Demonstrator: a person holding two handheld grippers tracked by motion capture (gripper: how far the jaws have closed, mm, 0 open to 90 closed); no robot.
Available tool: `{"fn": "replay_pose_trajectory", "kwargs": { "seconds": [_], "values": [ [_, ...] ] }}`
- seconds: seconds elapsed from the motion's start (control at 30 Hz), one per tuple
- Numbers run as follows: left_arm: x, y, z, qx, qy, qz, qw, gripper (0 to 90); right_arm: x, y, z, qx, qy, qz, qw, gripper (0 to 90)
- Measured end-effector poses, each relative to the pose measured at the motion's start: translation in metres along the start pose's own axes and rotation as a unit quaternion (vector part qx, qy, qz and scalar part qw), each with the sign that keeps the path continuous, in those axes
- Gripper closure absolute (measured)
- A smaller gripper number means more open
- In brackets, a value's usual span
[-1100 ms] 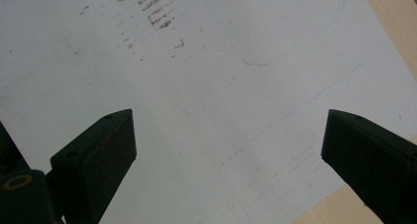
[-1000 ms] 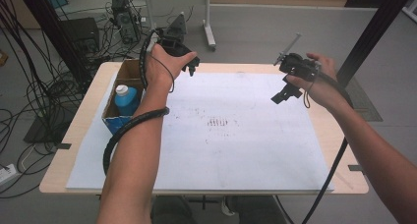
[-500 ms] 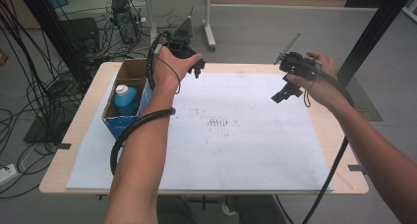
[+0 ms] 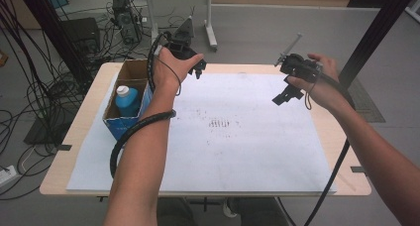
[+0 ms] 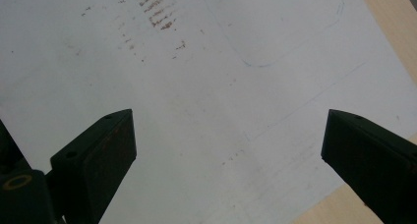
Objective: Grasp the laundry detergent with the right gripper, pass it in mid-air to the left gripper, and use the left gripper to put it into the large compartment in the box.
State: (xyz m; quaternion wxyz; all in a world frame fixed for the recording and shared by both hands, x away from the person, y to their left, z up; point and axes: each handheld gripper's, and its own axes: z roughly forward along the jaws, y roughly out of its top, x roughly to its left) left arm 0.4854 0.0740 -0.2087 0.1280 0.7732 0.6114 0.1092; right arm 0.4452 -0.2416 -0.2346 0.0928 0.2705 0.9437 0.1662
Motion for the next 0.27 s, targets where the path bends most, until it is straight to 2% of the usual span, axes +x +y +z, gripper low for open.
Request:
{"fn": "replay_pose_trajectory", "kwargs": {
  "seconds": [0.27],
  "values": [
    [-0.0008, -0.0032, -0.0012, -0.008, 0.0, 0.001, 1.0, 12.0, 0.0021, -0.0012, 0.0008, -0.001, 0.0, 0.0, 1.0, 6.5]
  ]
}}
